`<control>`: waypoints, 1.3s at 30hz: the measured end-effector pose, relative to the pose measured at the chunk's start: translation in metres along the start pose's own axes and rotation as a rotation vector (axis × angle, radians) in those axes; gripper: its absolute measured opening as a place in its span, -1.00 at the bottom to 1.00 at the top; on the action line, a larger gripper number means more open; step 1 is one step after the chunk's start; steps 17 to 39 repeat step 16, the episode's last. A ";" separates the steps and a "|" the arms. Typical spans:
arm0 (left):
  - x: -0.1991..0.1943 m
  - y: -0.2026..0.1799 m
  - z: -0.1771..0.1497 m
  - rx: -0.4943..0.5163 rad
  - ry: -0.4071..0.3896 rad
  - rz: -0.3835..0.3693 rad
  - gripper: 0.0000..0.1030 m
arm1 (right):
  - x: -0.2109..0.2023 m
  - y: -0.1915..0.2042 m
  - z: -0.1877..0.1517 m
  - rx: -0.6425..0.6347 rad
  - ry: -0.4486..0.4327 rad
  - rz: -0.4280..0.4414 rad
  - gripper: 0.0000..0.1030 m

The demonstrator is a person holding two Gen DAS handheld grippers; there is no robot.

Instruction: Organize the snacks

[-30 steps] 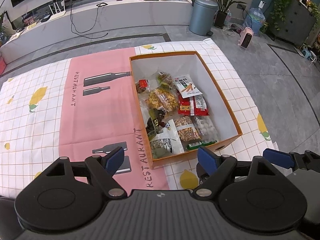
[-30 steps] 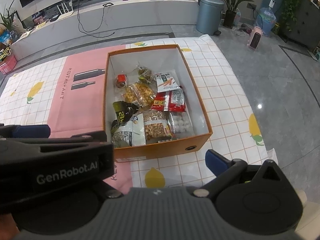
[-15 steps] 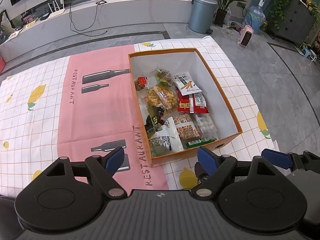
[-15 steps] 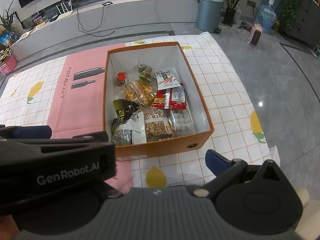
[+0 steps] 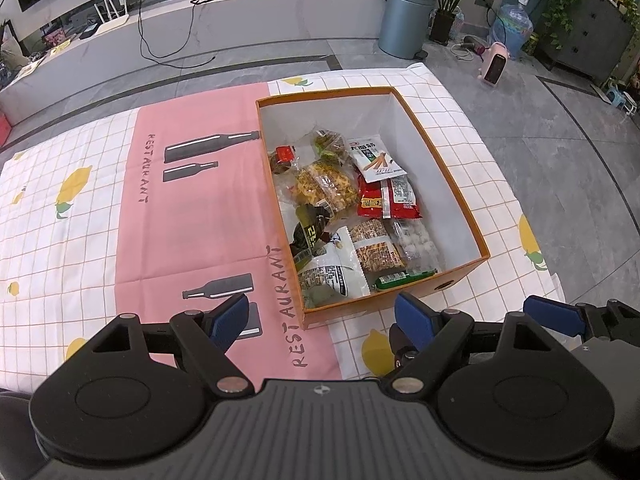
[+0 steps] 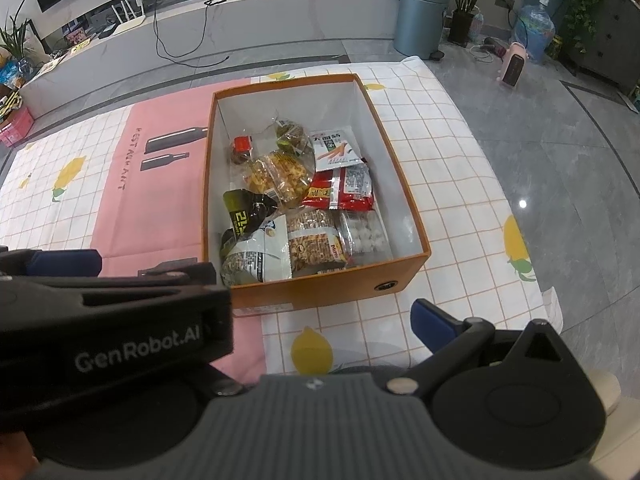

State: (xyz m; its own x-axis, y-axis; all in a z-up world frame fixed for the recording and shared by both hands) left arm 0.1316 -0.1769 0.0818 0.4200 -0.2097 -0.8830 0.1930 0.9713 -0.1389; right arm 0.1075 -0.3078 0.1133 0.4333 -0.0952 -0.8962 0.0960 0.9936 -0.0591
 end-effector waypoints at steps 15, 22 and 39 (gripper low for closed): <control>-0.002 0.000 -0.001 0.009 -0.005 0.007 0.88 | -0.001 0.002 -0.001 -0.006 -0.005 0.004 0.93; -0.002 0.001 -0.001 0.008 -0.005 0.006 0.88 | -0.001 0.002 -0.001 -0.006 -0.005 0.004 0.93; -0.002 0.001 -0.001 0.008 -0.005 0.006 0.88 | -0.001 0.002 -0.001 -0.006 -0.005 0.004 0.93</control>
Point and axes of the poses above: each gripper's, at about its wrist camera, not at the fingertips, and x roughly the way its jaws point, y to its left, z to its top, the point moved 6 cm from there along x, roughly the way its jaws point, and after that the axes turned 6 degrees about -z, right-handed, at the moved point
